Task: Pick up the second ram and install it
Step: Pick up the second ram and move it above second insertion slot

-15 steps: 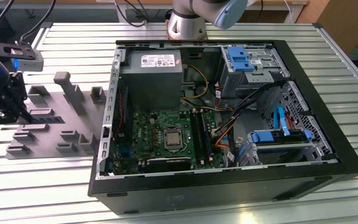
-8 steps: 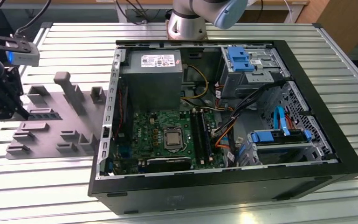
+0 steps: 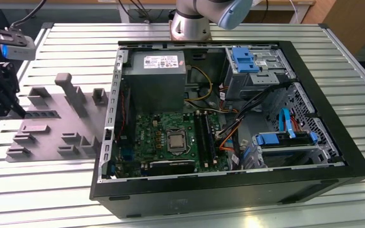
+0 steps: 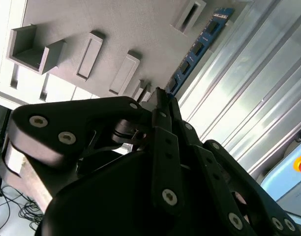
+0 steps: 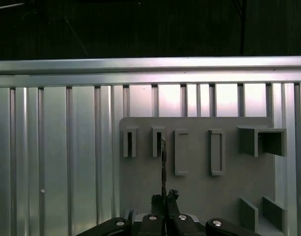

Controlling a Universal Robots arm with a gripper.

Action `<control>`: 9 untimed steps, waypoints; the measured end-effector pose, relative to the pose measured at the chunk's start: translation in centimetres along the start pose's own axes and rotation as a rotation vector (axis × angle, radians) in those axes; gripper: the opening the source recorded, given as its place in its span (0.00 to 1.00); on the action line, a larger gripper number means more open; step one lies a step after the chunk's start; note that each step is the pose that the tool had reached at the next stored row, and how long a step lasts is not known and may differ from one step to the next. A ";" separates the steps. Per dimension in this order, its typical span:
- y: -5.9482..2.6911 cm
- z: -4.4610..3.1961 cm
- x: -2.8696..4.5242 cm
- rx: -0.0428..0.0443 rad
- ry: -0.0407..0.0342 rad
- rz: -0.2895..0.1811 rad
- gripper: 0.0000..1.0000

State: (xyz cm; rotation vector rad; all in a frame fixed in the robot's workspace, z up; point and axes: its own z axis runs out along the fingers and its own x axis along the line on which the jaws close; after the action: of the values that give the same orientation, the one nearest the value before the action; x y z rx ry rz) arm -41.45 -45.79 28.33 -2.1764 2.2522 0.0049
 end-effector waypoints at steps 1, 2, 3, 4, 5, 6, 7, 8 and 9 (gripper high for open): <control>0.00 -0.20 0.00 0.0000 0.0000 0.000 0.14; 0.00 -0.40 0.00 0.0000 0.0001 0.000 0.14; 0.00 -0.60 -0.01 0.0000 0.0000 0.000 0.14; 0.00 -0.82 -0.01 0.0000 0.0001 0.000 0.14; 0.00 -1.03 -0.01 0.0000 0.0000 0.000 0.14; -0.01 -1.24 -0.01 0.0000 0.0000 0.000 0.14; -0.01 -1.47 -0.02 0.0000 0.0000 0.000 0.14; -0.01 -1.67 -0.02 0.0000 0.0000 0.000 0.14; -0.01 -1.86 -0.02 0.0000 0.0000 0.000 0.14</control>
State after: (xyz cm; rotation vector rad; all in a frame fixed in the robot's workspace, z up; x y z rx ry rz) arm -41.45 -45.79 30.19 -2.1764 2.2522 0.0048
